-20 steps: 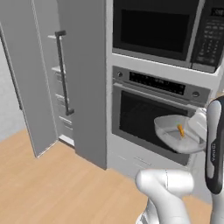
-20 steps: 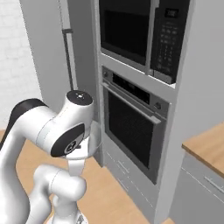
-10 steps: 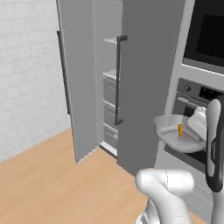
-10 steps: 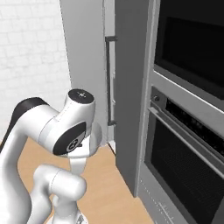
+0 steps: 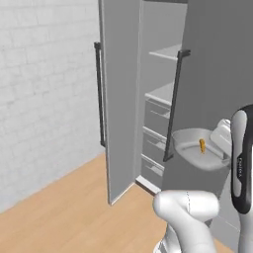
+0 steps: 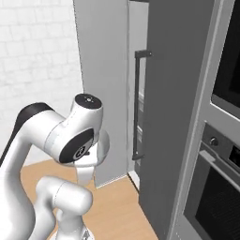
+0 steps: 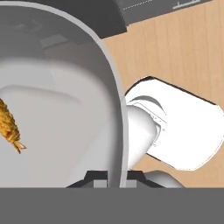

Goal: Take the meat container that has the shrimp and place it on the second highest rack of the freezer. Then take the vegetable container that has the tomato and avocado and place it on the highest rack of the freezer.

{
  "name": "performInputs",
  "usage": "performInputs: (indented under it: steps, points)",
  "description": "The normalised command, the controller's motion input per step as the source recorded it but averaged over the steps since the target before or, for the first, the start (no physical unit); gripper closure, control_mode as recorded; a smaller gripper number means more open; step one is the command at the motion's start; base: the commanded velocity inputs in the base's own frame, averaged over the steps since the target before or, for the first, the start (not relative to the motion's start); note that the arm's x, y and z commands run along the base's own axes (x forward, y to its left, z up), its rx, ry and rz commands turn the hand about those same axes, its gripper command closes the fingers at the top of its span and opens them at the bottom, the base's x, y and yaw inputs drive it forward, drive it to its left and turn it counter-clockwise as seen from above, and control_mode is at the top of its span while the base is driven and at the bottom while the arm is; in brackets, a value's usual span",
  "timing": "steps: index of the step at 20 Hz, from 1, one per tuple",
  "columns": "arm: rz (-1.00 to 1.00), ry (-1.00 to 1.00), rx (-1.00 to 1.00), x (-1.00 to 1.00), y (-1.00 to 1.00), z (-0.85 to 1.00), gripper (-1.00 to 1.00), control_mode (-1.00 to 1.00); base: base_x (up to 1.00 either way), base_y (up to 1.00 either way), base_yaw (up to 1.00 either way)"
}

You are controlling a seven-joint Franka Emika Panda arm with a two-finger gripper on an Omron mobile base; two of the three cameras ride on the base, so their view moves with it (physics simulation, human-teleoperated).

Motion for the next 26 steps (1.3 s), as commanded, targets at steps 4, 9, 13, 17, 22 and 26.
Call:
performInputs:
  steps: [4, 9, 13, 17, 22, 26]
  points:
    - [0.0, 0.0, 0.0, 0.0, 0.0, 0.0, 1.0, 1.0, 0.74, 0.47, -0.54]
    - [0.0, 0.0, 0.0, 0.0, 0.0, 0.0, 1.0, 1.0, 0.27, 0.76, -0.65]
    - [0.0, 0.0, 0.0, 0.0, 0.0, 0.0, 1.0, 1.0, 0.08, 0.96, -0.6]
    - [0.0, 0.0, 0.0, 0.0, 0.0, 0.0, 1.0, 1.0, 0.04, 0.96, -0.51]
    - [0.0, 0.0, 0.0, 0.0, 0.0, 0.0, 1.0, 1.0, 0.26, 0.88, -0.25]
    - [0.0, 0.0, 0.0, 0.0, 0.0, 0.0, 1.0, 1.0, 0.02, 0.12, -0.21]
